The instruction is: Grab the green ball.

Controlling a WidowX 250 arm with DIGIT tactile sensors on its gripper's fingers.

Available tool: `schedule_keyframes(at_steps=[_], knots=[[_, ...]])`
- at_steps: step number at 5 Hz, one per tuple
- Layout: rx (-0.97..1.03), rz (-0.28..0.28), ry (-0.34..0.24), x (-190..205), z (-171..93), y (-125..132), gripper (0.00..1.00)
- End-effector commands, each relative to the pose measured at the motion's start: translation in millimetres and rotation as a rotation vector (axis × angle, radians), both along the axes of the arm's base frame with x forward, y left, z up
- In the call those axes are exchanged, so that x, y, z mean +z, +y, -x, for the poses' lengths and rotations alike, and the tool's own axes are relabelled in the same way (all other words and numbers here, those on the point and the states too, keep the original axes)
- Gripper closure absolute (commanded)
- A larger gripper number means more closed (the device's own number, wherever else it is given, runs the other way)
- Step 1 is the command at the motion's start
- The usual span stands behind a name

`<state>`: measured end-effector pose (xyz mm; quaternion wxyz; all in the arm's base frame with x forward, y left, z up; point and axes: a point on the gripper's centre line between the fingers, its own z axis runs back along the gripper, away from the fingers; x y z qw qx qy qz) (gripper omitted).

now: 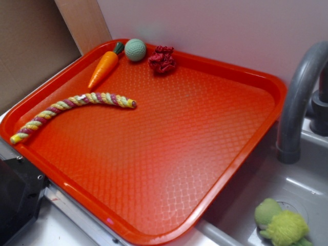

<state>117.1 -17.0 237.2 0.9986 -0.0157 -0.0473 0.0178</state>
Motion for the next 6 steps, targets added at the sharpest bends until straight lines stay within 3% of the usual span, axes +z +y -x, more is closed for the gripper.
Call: schedule_keyframes(at_steps=[1,2,3,5,6], knots=[[0.000,0.000,0.000,0.0,0.0,0.0,0.00],[0.024,-0.175,-0.042,-45.8,-50.0,38.8,0.00],[-0.069,-0.130,-0.040,-73.3,-74.1,69.1,0.00],[-0.198,-0.164,0.000,-112.5,-115.0,106.2,0.00],[-0.265,-0.099,-0.039,-126.8,-145.8,101.0,0.00]])
